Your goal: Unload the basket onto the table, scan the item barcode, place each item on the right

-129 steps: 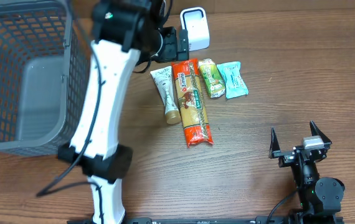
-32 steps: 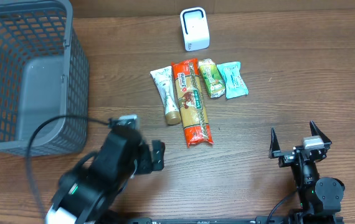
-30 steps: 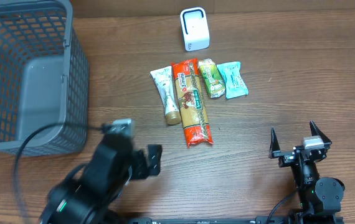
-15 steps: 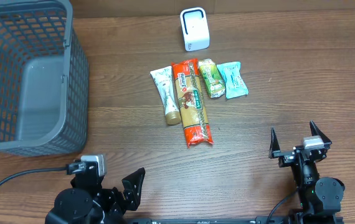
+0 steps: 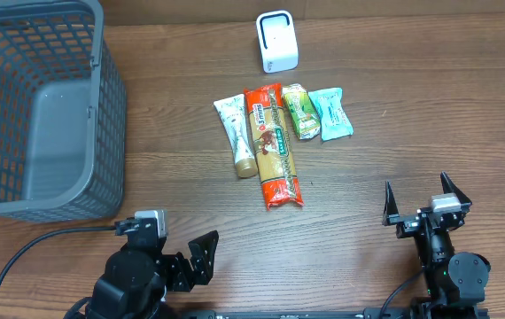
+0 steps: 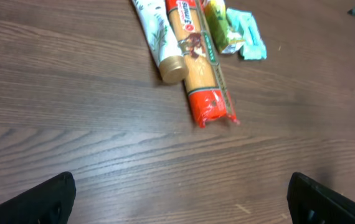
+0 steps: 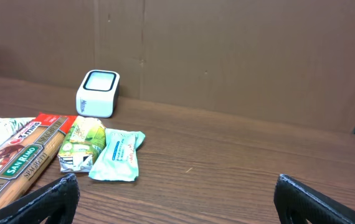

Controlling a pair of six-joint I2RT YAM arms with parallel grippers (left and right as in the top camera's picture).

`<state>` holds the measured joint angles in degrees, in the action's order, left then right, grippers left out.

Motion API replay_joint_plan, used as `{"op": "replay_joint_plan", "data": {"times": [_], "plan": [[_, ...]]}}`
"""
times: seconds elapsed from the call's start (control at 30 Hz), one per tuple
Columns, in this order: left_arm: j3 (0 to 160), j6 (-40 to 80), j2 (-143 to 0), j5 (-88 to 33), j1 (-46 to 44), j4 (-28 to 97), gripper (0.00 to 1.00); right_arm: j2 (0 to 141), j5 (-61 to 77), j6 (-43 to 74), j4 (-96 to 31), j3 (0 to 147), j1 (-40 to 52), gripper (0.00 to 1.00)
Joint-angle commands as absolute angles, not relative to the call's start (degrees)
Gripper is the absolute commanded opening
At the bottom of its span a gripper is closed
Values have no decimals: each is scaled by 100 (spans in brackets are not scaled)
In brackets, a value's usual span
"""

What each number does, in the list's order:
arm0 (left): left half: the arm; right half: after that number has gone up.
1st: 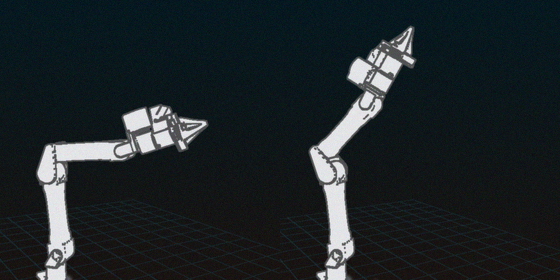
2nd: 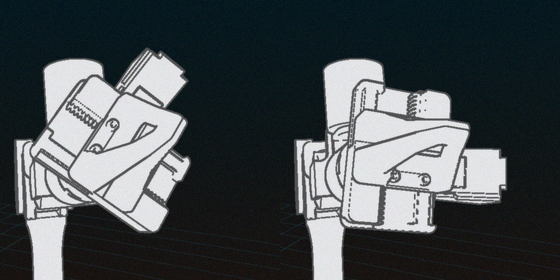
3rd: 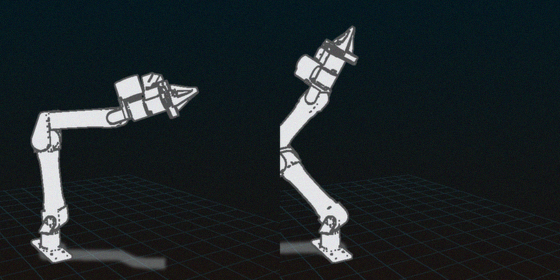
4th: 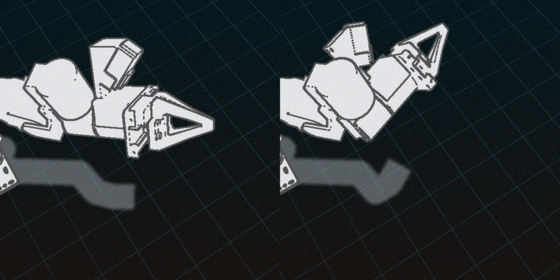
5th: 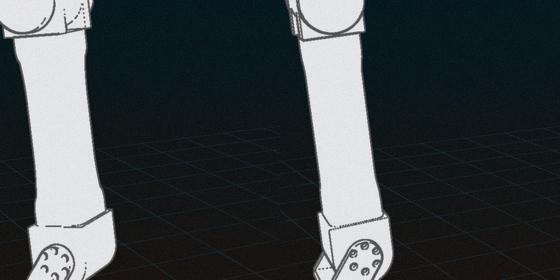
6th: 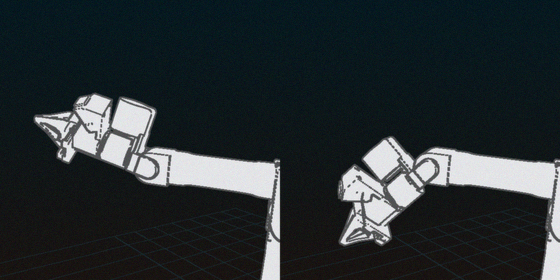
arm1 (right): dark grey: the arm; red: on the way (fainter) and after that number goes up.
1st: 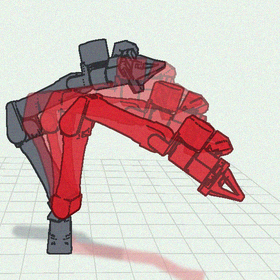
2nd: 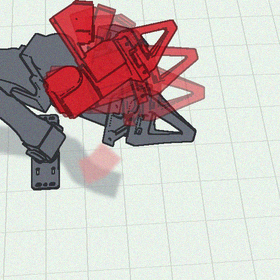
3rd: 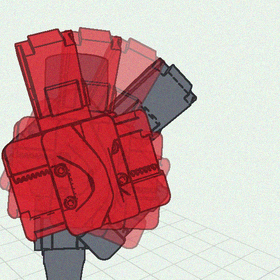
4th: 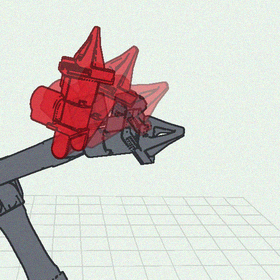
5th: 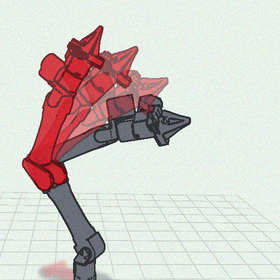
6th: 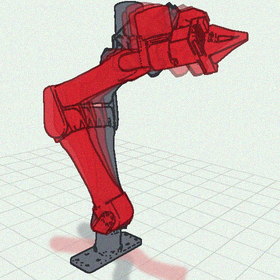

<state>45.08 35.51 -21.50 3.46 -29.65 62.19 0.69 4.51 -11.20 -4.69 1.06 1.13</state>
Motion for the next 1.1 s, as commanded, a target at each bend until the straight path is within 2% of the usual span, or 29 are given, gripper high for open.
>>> {"op": "replay_joint_plan", "data": {"times": [0.0,0.73,0.97,1.07], "plan": [[4434,3645,-2123,318,-3002,6182,100,16,462,-1140,-440,49,121,100],[4434,3642,-2123,318,-3002,6372,100,16,539,-1138,-342,49,123,100],[4434,3642,-2123,318,-3002,6552,99,16,1817,-1138,-185,49,128,100],[4434,3642,-2123,316,-3002,6624,99,16,3330,-934,185,49,128,100]]}}
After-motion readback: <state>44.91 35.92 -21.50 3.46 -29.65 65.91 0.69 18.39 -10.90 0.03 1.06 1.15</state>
